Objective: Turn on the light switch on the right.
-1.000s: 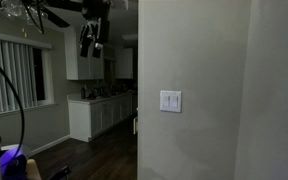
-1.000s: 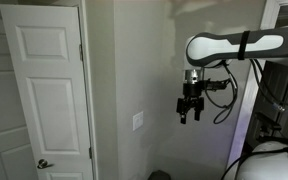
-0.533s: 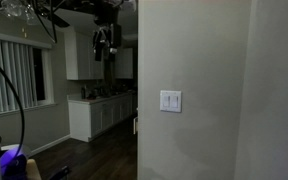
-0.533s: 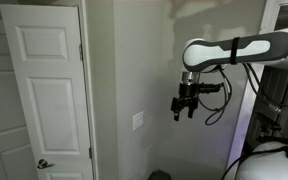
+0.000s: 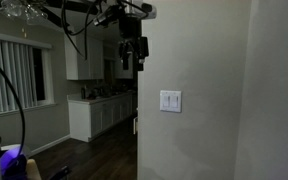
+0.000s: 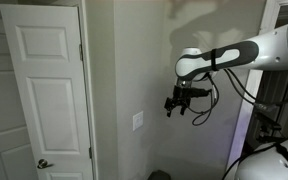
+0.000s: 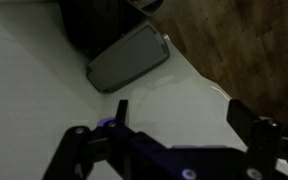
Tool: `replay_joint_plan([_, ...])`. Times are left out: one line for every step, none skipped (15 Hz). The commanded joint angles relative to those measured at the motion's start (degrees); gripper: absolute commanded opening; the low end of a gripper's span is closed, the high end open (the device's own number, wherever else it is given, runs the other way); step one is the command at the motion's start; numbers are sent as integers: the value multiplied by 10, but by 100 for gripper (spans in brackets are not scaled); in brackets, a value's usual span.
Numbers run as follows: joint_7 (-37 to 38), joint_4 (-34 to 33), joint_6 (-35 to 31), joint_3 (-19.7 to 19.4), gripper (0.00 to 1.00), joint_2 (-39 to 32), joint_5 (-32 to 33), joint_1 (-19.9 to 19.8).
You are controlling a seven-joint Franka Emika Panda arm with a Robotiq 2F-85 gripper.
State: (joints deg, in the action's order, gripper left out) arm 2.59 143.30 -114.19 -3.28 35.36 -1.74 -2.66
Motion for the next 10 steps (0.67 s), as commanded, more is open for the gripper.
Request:
replay_joint_plan([-15,-19,-40,-8,100,-46,-1,-6])
replay_joint_plan([-16,-21,-48,-10,100,-55,-2,-6])
replay_joint_plan([-18,-24,-60,-12,100,-65,-3,-5])
replay_joint_plan([-19,-27,-69,-14,100,-73,-3,-5])
replay_joint_plan([-19,-32,-82,-15,100,-85,-5,-4])
replay_joint_plan([-19,-35,-89,-16,100,-94,-6,-4])
replay_joint_plan([-22,-40,-96,-19,100,-105,-11,-2])
replay_joint_plan([-24,-42,-101,-20,100,-113,-13,-1])
replay_joint_plan([-27,-45,-107,-21,100,-123,-17,2])
replay_joint_plan([-29,-48,-111,-21,100,-131,-19,2])
